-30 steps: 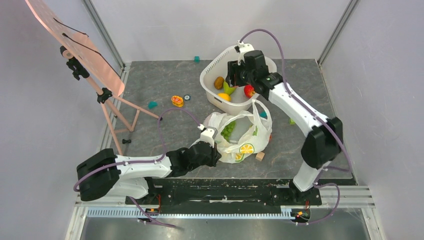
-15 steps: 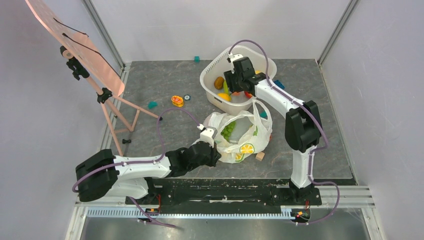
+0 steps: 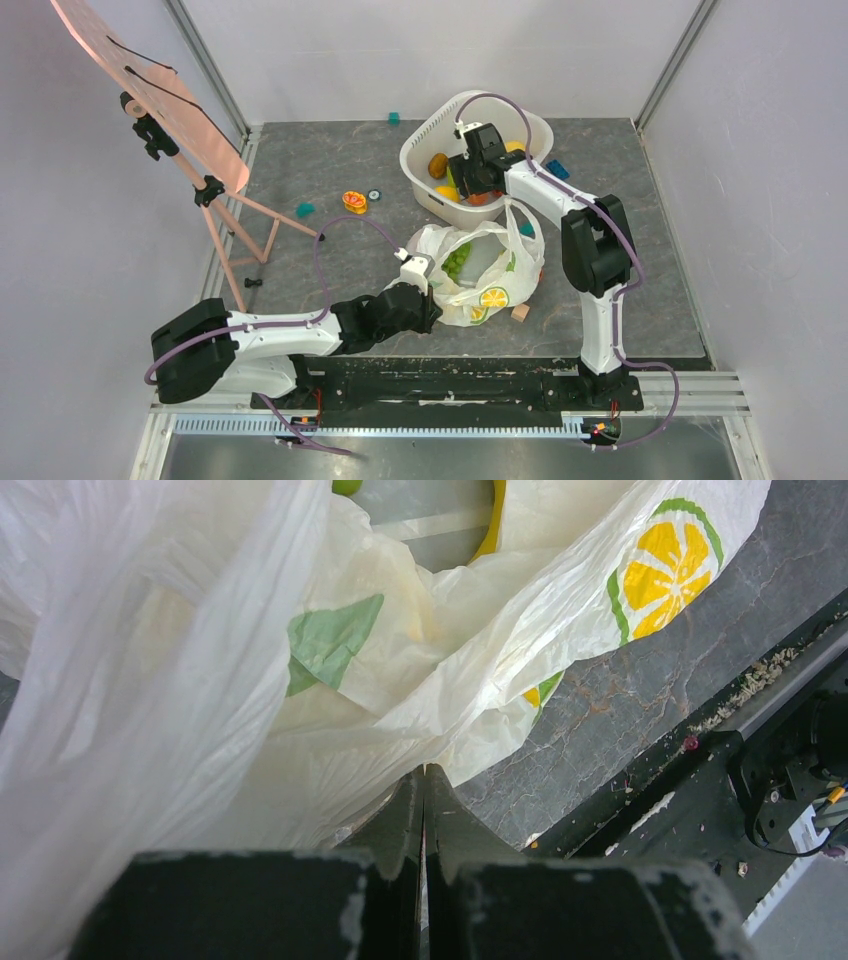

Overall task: Take the fake fruits out of the plastic bag
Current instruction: Place the fake fruit in the bin.

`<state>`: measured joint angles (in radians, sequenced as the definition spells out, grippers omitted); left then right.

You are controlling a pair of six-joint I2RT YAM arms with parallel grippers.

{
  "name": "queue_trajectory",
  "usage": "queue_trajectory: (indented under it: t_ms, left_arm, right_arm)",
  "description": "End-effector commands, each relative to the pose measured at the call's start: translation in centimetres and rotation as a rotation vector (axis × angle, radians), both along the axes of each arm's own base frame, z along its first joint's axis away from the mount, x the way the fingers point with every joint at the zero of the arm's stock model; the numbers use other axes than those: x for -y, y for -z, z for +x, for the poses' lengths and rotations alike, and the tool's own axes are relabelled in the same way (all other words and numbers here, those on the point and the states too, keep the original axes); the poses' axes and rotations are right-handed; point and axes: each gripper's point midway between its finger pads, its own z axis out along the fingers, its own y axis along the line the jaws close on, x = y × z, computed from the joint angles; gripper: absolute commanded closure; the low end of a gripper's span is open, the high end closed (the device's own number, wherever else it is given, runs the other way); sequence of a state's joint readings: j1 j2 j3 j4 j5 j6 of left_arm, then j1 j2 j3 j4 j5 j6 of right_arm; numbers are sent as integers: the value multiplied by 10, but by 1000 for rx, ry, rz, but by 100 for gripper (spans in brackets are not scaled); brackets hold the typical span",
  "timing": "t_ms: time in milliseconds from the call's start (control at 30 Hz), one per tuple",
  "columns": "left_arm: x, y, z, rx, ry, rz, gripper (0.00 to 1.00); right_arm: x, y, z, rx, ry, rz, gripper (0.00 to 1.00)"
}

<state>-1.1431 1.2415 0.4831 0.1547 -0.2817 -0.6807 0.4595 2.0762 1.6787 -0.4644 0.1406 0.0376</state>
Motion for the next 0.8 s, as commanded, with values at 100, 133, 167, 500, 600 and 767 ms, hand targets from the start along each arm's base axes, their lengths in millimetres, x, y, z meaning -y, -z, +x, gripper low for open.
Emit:
queue_trajectory:
  t_ms: [100, 133, 167, 500, 600, 767]
  left_arm:
    - [7, -14, 4, 33, 16, -15, 98]
    - [8, -14, 4, 32, 15, -17, 98]
    - [8, -14, 4, 30, 15, -18, 98]
    - [10, -16, 2, 21, 24, -29, 98]
    - [9, -15, 2, 23, 21, -19, 98]
    - [7, -19, 4, 37, 15, -18, 98]
  right_arm:
    - [-2, -37, 11, 73, -23, 27, 15]
    - [-2, -44, 12, 85, -21, 33, 14]
    - [-2, -52, 13, 95, -21, 36, 13]
    - [1, -183, -16, 341, -54, 196, 11]
    - [-5, -210, -47, 391, -114, 279, 12]
    - [-20, -230, -119, 442, -206, 302, 14]
